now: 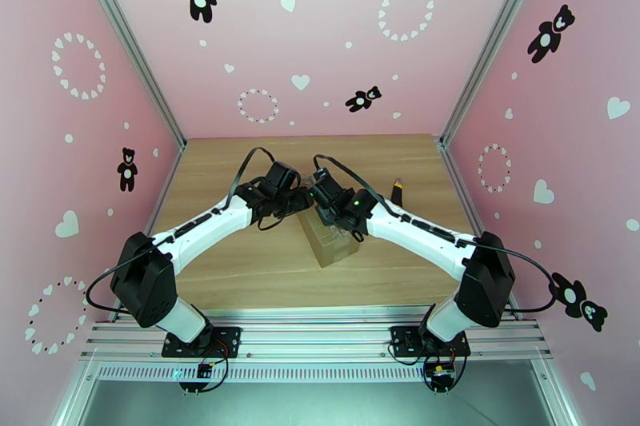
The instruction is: Unpack the express box
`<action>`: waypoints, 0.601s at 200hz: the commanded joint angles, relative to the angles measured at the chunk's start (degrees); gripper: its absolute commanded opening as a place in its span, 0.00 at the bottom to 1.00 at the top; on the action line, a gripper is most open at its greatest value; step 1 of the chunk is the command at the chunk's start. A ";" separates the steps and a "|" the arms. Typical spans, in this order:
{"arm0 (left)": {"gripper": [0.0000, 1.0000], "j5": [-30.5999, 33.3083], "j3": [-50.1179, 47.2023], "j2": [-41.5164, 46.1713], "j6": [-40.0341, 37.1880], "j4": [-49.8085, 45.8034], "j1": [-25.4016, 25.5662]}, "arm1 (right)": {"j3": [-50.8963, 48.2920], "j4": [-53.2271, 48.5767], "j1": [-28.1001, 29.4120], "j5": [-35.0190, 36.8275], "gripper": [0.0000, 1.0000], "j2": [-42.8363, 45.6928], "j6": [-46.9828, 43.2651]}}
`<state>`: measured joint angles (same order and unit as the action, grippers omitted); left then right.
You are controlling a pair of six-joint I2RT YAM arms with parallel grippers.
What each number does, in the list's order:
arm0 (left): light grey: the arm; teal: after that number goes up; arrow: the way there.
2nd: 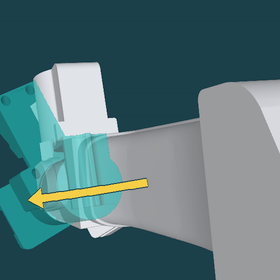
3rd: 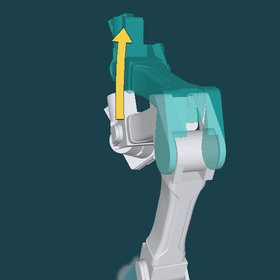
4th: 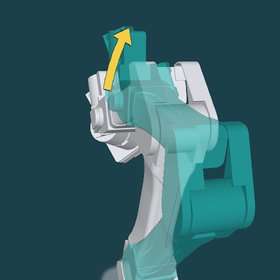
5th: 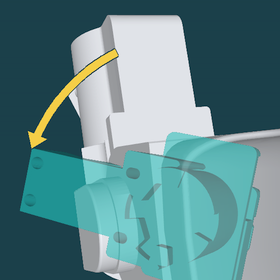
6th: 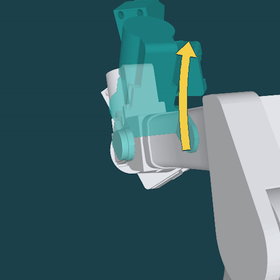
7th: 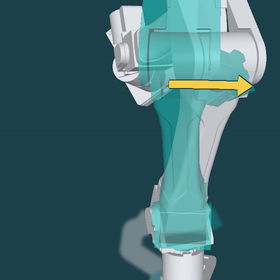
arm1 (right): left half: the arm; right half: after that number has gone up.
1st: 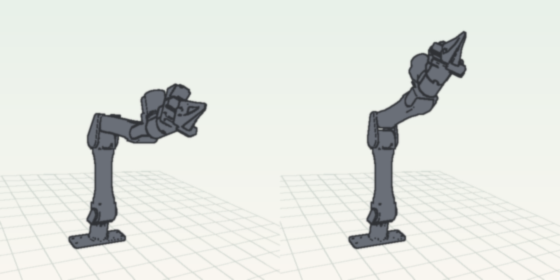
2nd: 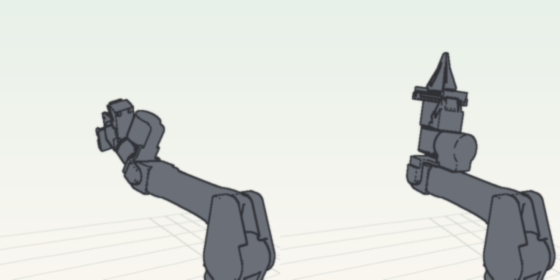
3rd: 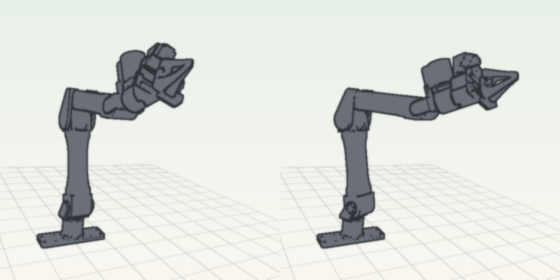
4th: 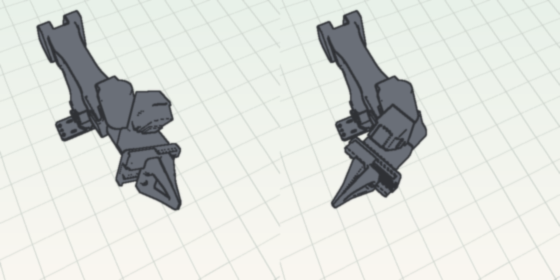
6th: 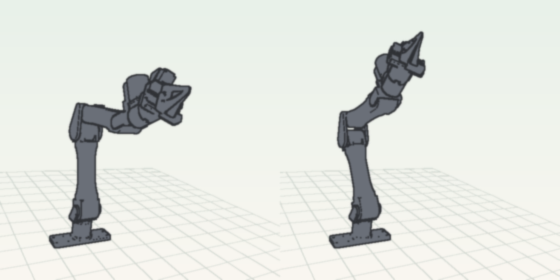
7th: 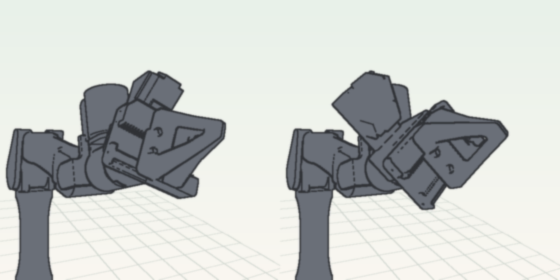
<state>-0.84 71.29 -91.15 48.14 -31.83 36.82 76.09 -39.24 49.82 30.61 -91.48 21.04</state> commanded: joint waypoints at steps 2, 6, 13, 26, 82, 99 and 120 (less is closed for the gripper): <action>0.65 2.75 -2.16 -2.34 0.24 -5.52 0.12 | -1.30 -3.78 -0.34 4.95 0.70 1.58 0.41; 0.66 2.78 -2.12 -2.32 0.21 -5.53 0.14 | -1.23 -3.82 -0.34 5.05 0.70 1.76 0.41; 0.65 2.82 -2.03 -2.45 0.26 -5.56 0.10 | -1.10 -4.03 -0.33 5.25 0.70 2.28 0.28; 0.65 2.64 -2.11 -2.56 0.33 -5.57 0.10 | -0.86 -4.40 -0.34 5.78 0.70 2.87 0.14; 0.65 2.47 -2.39 -2.48 0.62 -5.22 0.15 | 0.14 -5.14 -0.34 7.00 0.70 4.54 -0.89; 0.65 2.42 -2.51 -2.44 0.55 -5.09 0.12 | 0.71 -5.59 -0.42 7.36 0.70 4.65 -1.09; 0.65 2.48 -2.56 -2.45 0.48 -5.21 0.08 | 1.28 -5.75 -0.52 7.67 0.70 4.88 -1.43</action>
<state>-0.89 71.16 -91.42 48.36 -30.59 36.95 76.07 -41.23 49.82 33.91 -89.08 20.36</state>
